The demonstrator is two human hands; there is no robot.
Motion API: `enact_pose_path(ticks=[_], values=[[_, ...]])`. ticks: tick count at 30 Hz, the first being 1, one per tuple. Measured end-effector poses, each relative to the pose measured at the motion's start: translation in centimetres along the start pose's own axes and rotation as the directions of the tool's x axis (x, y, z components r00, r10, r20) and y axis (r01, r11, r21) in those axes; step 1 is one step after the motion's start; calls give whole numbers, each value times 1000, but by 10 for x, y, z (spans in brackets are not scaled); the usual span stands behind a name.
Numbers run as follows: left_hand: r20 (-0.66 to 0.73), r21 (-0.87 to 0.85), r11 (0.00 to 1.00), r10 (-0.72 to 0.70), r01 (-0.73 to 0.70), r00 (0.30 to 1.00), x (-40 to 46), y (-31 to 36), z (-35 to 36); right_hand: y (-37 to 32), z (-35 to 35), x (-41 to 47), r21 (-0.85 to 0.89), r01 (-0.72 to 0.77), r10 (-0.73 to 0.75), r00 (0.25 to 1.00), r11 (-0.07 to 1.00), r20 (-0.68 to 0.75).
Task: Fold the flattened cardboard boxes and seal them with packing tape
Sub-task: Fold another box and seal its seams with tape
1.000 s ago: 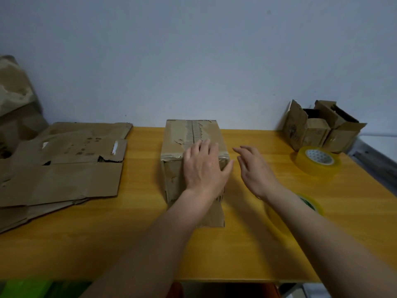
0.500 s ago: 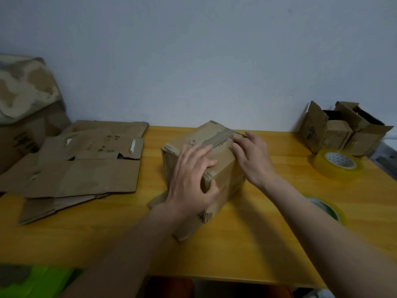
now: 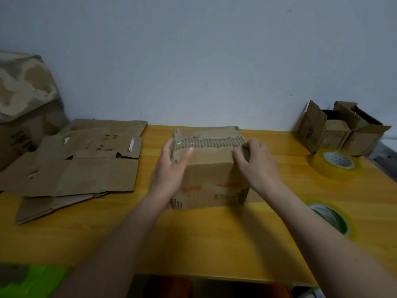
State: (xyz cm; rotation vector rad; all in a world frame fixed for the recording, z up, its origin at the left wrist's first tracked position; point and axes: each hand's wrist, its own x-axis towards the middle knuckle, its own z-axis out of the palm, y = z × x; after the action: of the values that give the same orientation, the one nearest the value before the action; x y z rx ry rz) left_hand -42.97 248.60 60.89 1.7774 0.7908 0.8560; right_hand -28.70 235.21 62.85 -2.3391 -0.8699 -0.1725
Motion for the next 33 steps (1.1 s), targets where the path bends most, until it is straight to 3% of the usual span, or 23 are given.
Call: enact_pose_path(ticks=[4,6,7,9,10,13,15,19,21,23,26,27,29,31,33], values=[[-155,53,999,-4,13,988,27,0,-16,-3,-2,-17,74,144,-142,989,987,-35],[-311,269,963,115,-29,943,29,6,-15,-2,-1,-19,227,180,-186,983,957,6],[-317,397,913,233,-95,920,25,12,-10,0,0,-19,308,177,-192,981,935,19],[-140,536,790,432,-299,891,10,27,9,5,2,-16,398,139,-159,987,907,15],[-3,576,729,454,-370,891,1,32,21,8,2,-14,404,126,-134,991,906,-8],[261,717,558,339,-417,904,-20,33,52,17,2,-4,291,89,-64,994,952,-94],[302,716,520,371,-466,878,-20,27,56,21,-1,1,208,71,-53,995,975,-89],[430,466,618,467,-633,773,-4,20,39,32,-8,3,151,117,-117,993,982,-5],[482,405,643,454,-650,749,1,20,27,36,-10,1,172,126,-134,990,977,32],[446,455,646,431,-613,785,4,20,20,41,-8,-3,177,104,-115,992,979,51],[320,676,504,458,-538,830,4,18,23,54,-9,-10,162,6,-14,999,987,50],[299,716,459,479,-526,825,1,18,26,61,-11,-11,100,0,-10,996,995,93],[267,719,459,511,-522,817,-6,18,38,78,-17,-13,-189,69,-3,944,980,329],[256,718,452,535,-530,805,-13,16,46,88,-19,-16,-430,222,81,808,875,583],[266,729,406,575,-552,774,-16,10,55,97,-20,-19,-540,343,144,730,769,668]])
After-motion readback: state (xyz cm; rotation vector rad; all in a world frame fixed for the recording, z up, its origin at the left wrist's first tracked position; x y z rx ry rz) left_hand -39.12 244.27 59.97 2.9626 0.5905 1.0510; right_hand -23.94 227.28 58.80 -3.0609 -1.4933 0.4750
